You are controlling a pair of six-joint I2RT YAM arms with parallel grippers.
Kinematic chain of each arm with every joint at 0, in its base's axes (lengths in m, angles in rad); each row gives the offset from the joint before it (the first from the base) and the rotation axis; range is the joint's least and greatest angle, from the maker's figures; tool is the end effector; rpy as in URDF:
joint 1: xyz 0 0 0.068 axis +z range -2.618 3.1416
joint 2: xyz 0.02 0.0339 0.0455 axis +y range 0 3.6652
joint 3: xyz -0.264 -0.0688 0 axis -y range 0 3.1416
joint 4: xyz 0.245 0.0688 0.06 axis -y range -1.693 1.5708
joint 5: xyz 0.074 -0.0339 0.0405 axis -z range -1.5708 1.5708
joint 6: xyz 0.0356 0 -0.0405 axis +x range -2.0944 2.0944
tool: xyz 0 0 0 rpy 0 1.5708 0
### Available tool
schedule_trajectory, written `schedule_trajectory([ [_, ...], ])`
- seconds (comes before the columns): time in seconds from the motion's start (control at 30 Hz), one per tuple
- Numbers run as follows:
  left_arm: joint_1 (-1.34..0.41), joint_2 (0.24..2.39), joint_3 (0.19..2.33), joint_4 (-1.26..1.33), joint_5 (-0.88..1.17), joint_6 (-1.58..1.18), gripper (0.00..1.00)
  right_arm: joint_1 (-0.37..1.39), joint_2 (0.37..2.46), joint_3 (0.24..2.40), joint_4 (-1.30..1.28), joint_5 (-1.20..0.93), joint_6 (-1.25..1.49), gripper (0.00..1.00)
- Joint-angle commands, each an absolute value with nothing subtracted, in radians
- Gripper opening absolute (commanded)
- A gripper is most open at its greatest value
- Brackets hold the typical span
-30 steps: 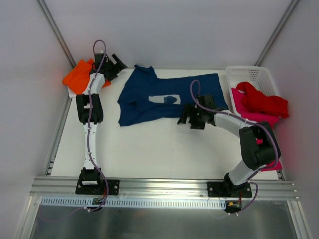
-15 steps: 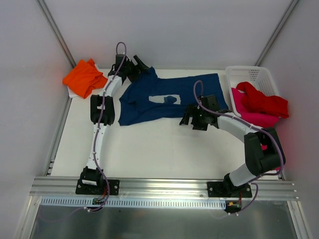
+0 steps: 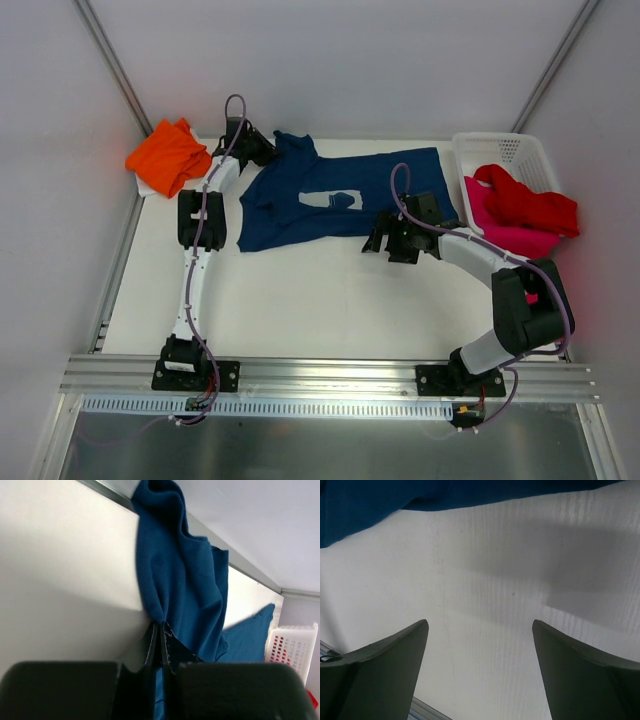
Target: Fold and stack the t-shirts
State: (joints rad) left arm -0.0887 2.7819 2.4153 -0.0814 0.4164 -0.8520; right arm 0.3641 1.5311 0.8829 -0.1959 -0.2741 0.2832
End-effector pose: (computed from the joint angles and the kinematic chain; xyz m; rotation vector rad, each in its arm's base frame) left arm 0.6097 -0.0687 0.1285 -0.5257 2.0626 -0.9987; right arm 0.2890 0.1205 0.1963 -0.2290 2.4590 0.6207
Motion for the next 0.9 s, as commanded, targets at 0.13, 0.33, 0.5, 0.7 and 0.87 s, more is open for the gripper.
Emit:
schedule_trajectory([
  [0.13,-0.043,2.775,2.39,-0.086,0.4,-0.838,0.0,0.359,1.514,0.876,-0.202,-0.278,0.268,0.9],
  [0.33,-0.034,2.72,2.362,-0.086,0.405,-0.775,0.0,0.359,1.525,0.879,-0.196,-0.279,0.276,0.89],
  [0.5,-0.034,2.657,2.364,-0.083,0.405,-0.665,0.0,0.359,1.52,0.874,-0.193,-0.27,0.278,0.89],
  [0.7,-0.031,2.586,2.307,-0.083,0.429,-0.598,0.0,0.337,1.612,1.032,-0.257,-0.203,0.255,0.9],
  [0.87,-0.028,2.507,2.198,-0.083,0.437,-0.534,0.0,0.292,1.851,1.482,-0.363,-0.198,0.233,0.9],
])
